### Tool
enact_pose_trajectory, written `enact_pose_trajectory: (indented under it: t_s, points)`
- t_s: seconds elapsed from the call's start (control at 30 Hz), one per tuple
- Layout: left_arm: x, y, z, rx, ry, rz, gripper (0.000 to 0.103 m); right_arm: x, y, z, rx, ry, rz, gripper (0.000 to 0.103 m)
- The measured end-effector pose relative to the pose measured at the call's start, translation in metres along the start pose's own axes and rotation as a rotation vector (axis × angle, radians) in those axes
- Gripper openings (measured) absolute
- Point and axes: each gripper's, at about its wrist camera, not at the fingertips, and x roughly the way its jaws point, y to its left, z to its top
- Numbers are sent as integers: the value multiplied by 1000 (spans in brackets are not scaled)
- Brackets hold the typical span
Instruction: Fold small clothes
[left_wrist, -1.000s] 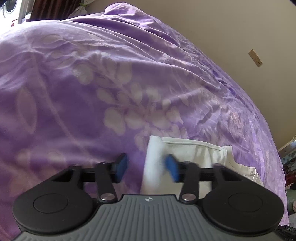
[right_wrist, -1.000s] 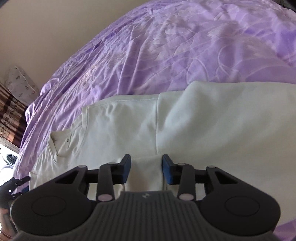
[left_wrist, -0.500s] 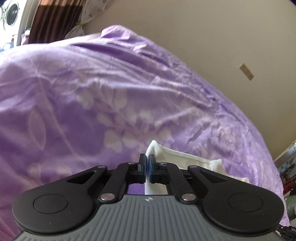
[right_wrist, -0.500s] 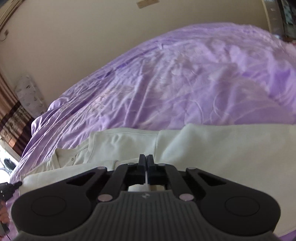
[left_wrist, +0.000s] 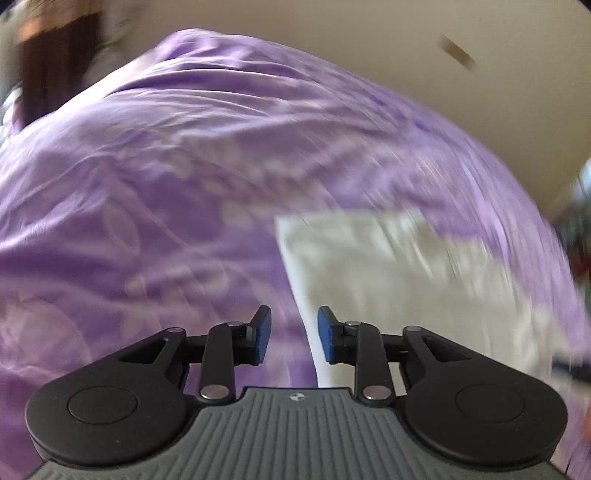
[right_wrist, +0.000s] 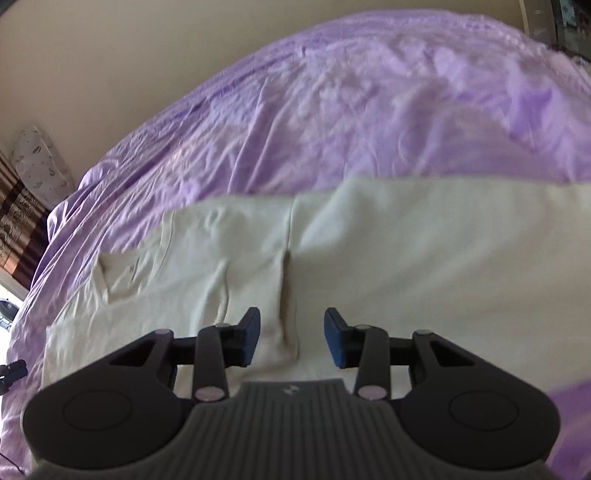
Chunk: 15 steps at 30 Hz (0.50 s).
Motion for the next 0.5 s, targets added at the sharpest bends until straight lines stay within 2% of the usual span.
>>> enact_pose_trajectory:
  t_s: [0.03, 0.17, 0.23, 0.4, 0.5]
  points:
    - [-6, -7, -6, 54, 12, 0, 43, -1, 0, -5, 11, 13, 5, 36]
    - [-24, -33, -33, 256, 61, -13, 52, -7, 1, -19, 34, 41, 28, 36]
    - [-28, -45, -49, 350, 74, -4, 60, -9, 2, -23, 41, 45, 31, 36]
    - [-15, -72, -87, 578, 98, 84, 63, -11, 1, -28, 85, 58, 53, 37]
    - [0, -83, -102, 659, 81, 154, 63, -9, -1, -28, 133, 65, 72, 39]
